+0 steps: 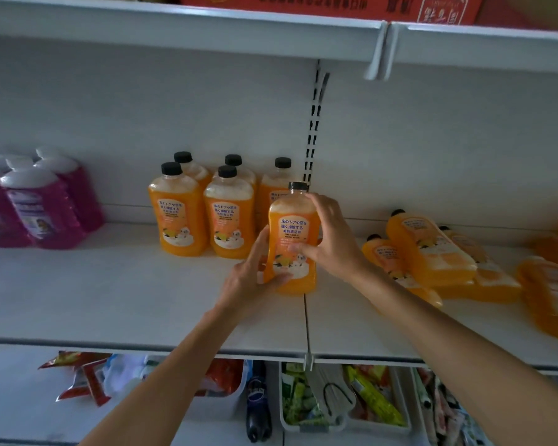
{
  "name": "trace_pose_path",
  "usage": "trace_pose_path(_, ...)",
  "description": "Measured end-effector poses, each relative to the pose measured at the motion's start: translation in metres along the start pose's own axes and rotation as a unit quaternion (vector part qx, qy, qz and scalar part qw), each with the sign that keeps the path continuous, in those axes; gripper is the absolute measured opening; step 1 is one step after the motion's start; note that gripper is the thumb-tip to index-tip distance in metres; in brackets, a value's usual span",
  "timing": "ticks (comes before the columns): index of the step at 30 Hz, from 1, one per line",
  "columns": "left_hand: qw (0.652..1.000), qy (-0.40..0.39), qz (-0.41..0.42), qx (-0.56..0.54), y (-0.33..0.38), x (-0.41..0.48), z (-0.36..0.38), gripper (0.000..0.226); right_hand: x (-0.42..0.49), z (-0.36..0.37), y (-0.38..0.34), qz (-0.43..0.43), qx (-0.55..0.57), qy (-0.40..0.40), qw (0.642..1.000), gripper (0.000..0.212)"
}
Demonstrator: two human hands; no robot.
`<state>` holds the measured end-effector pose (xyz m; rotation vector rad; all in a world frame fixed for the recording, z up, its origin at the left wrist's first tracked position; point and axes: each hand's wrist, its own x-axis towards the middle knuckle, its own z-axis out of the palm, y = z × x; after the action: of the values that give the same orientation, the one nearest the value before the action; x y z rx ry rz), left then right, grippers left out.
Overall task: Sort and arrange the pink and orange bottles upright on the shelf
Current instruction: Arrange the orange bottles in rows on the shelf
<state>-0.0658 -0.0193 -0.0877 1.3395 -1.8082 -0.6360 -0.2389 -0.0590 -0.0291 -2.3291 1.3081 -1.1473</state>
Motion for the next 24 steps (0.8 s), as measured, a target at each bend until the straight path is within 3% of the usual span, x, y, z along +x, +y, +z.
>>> trace_pose_path(2,0.987,-0.012,-0.006,0.158,-0.003,-0.001,-0.008,0.061,0.002,0.003,0.0,0.001,-0.012,0.012,1.0,0.086)
trace_pose_path(4,0.973,-0.037,-0.009,0.229,-0.008,-0.005,-0.012,0.057,0.003,0.009,0.0,-0.003,-0.02,0.027,0.999,0.086)
trace_pose_path(15,0.978,-0.017,-0.016,0.205,-0.014,-0.008,-0.01,0.072,0.017,0.026,-0.009,-0.008,-0.015,0.037,0.999,0.081)
trace_pose_path(20,0.974,-0.022,-0.015,0.223,-0.011,-0.01,-0.009,0.049,0.018,0.037,-0.005,-0.012,-0.03,0.047,0.998,0.088)
trace_pose_path(24,0.976,-0.016,-0.021,0.216,-0.009,-0.011,-0.009,0.044,0.021,0.04,-0.004,0.001,-0.085,0.055,0.995,0.088)
